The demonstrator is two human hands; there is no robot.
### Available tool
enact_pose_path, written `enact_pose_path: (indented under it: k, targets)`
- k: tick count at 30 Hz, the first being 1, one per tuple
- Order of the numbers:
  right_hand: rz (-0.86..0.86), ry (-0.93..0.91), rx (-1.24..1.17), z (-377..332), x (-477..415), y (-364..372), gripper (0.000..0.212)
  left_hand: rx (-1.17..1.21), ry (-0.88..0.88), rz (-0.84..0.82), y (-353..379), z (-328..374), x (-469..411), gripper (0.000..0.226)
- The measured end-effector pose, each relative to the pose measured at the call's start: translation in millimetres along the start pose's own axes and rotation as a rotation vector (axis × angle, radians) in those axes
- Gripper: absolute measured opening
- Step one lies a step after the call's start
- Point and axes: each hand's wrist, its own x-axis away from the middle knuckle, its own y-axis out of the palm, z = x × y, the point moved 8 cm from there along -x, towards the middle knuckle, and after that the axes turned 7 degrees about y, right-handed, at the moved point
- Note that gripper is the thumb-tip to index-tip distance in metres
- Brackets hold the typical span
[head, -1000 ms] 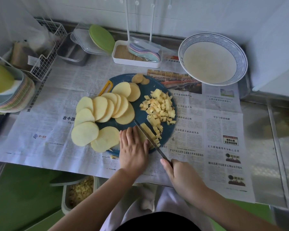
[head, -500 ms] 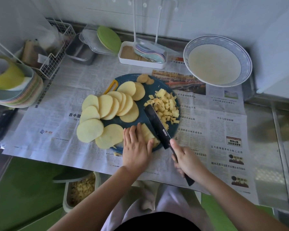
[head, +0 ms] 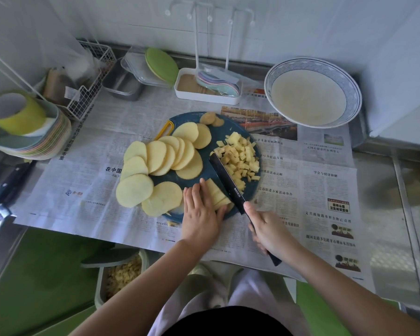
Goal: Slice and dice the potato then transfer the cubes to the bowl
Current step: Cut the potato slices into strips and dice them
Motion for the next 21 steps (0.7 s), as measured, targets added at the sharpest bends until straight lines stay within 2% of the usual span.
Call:
enact_pose_path:
  k: [5,7,15,21]
  targets:
    - [0.106,-0.036,0.046,-0.8,2.5,7.4,0.069,0.036,-0.007,-0.008,3.1,2.4,-1.2,0.082]
    - [0.094,-0.035,0.017,-0.4,1.7,7.7,0.068,0.010,0.010,-0.020,4.3,2.8,1.8,0.087]
    - [0.000,-0.039,0.048,-7.0,-2.0,-9.4,0.063,0.044,0.005,-0.038,4.1,1.4,-2.9,0.080]
    - [0.028,-0.062,0.086,-6.5,0.7,-3.4,0.063,0.016,0.000,-0.024,2.8,2.6,-2.5,0.088]
